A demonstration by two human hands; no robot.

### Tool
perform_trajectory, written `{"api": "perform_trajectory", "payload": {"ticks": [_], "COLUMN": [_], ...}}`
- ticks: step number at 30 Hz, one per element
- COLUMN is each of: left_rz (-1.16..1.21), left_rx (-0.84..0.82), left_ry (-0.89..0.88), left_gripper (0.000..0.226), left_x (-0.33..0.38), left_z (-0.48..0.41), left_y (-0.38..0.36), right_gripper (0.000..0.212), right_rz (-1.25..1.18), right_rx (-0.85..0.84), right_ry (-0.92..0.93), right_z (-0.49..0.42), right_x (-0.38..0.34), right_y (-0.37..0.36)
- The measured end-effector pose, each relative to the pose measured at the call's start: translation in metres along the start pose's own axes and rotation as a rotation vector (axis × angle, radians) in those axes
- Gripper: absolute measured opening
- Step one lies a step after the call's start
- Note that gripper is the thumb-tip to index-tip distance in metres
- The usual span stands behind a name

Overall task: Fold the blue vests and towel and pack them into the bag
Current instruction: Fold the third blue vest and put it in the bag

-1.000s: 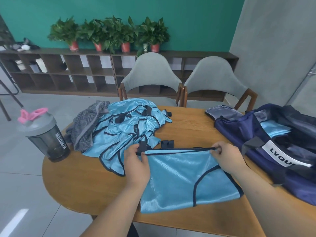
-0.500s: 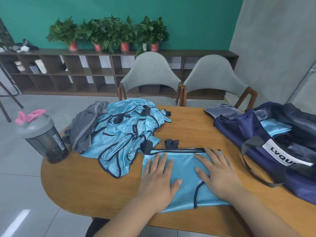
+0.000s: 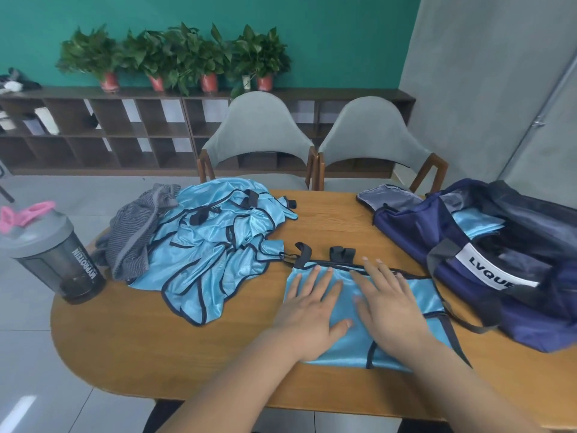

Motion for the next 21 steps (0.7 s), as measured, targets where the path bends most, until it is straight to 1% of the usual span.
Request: {"api": "perform_trajectory", "payload": {"ticks": [2,3,5,6,7,8,9,10,11,12,13,14,15,16,17,20,21], "left_rz": [0.006,0.012,0.063,0.129,0.236,0.347,0.392,0.374,0.345,0.344,0.373,0.424,0.493,0.553,0.573,0.551,0.586], "left_rx": [0.005,0.005,0.031,0.080,0.168,0.292,0.436,0.563,0.644,0.675,0.656,0.586,0.486,0.396,0.345,0.297,0.270], "left_ry": [-0.001,-0.006,-0.021,-0.026,-0.022,-0.002,0.038,0.109,0.209,0.324,0.415,0.479,0.518,0.531,0.534,0.510,0.498], "left_gripper": [0.083,0.082,0.078,0.073,0.064,0.053,0.044,0.039,0.037,0.035,0.034,0.036,0.043,0.053,0.061,0.074,0.078], "left_x": [-0.001,-0.003,-0.006,-0.008,-0.011,-0.016,-0.022,-0.029,-0.038,-0.049,-0.058,-0.067,-0.074,-0.080,-0.085,-0.089,-0.087], "left_z": [0.002,0.005,0.012,0.015,0.019,0.024,0.028,0.030,0.031,0.029,0.026,0.021,0.016,0.011,0.007,-0.008,-0.014], "left_y": [-0.001,-0.001,-0.001,-0.001,0.001,0.005,0.010,0.012,0.014,0.015,0.016,0.016,0.016,0.017,0.019,0.028,0.029], "right_gripper": [0.078,0.081,0.077,0.071,0.065,0.060,0.055,0.051,0.047,0.042,0.039,0.038,0.039,0.040,0.041,0.043,0.043], "right_rz": [-0.092,-0.100,-0.104,-0.098,-0.088,-0.082,-0.096,-0.130,-0.178,-0.230,-0.272,-0.288,-0.278,-0.256,-0.234,-0.189,-0.183], "right_rx": [-0.103,-0.136,-0.167,-0.176,-0.162,-0.106,-0.022,0.060,0.120,0.148,0.142,0.123,0.108,0.104,0.105,0.104,0.101], "right_ry": [-0.019,-0.024,-0.020,-0.011,0.002,0.028,0.066,0.105,0.141,0.167,0.177,0.178,0.171,0.164,0.155,0.153,0.159], "right_z": [-0.005,-0.005,-0.005,-0.004,-0.004,-0.004,-0.006,-0.009,-0.014,-0.020,-0.026,-0.031,-0.034,-0.036,-0.037,-0.035,-0.034], "right_x": [-0.001,-0.001,-0.002,-0.004,-0.007,-0.012,-0.018,-0.025,-0.031,-0.037,-0.042,-0.047,-0.050,-0.052,-0.053,-0.054,-0.053], "right_y": [-0.011,-0.015,-0.015,-0.014,-0.013,-0.010,-0.008,-0.005,-0.006,-0.008,-0.011,-0.015,-0.019,-0.023,-0.025,-0.029,-0.029]}}
Point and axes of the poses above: each hand's wrist, its own z-axis away from the middle knuckle, its own y-axis out of the back of the hand, x = y × z, the point moved 3 cm from there along -z, towards the middle knuckle, and after that the axes turned 10 degrees about -z, right-handed, at the moved point
